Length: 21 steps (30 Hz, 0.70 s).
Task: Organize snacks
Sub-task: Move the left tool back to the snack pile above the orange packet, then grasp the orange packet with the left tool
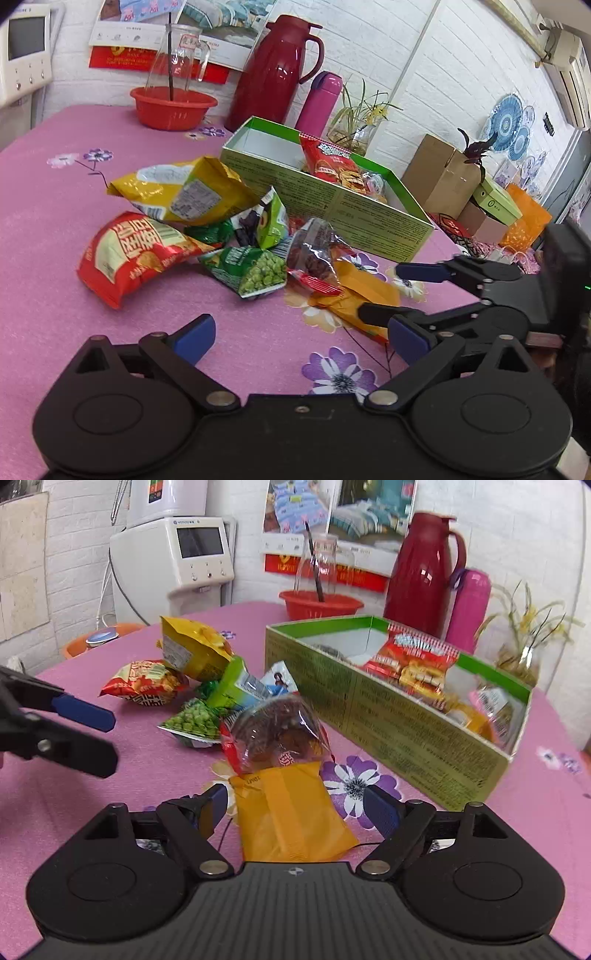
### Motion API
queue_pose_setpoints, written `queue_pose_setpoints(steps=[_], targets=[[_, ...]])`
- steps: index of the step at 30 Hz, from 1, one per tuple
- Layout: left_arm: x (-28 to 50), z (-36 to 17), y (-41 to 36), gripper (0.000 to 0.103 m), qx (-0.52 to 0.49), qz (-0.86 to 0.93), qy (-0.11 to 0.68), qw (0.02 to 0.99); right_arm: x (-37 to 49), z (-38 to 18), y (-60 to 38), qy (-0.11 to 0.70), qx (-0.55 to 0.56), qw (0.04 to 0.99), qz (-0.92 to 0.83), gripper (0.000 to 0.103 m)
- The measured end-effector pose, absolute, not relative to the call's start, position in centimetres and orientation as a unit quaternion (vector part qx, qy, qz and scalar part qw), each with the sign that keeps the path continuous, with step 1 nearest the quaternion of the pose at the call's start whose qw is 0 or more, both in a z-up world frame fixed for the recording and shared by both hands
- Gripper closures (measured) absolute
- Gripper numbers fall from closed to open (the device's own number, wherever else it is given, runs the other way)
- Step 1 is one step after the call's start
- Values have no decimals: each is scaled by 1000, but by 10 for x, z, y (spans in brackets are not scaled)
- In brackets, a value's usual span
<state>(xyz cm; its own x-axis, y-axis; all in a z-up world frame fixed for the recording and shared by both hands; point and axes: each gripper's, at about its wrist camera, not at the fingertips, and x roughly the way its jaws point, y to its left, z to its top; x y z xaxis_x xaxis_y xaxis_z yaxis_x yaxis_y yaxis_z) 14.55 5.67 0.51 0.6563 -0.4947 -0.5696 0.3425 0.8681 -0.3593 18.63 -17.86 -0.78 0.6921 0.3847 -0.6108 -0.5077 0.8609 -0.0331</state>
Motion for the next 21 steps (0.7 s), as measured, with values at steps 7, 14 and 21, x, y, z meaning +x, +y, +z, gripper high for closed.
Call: queue_pose_setpoints(steps=[7,14,21], targets=[[157,-10,37,0,-138,-260,376,879,152,-17,-190,327,-68,908,254,0],[177,-17,8,19,-157,-267,387,869,143,-10,-195,299,-63,918,251,0],[189,-18,-11,58,-149,-266,389,869,154,-18,-197,315,-36,912,260,6]])
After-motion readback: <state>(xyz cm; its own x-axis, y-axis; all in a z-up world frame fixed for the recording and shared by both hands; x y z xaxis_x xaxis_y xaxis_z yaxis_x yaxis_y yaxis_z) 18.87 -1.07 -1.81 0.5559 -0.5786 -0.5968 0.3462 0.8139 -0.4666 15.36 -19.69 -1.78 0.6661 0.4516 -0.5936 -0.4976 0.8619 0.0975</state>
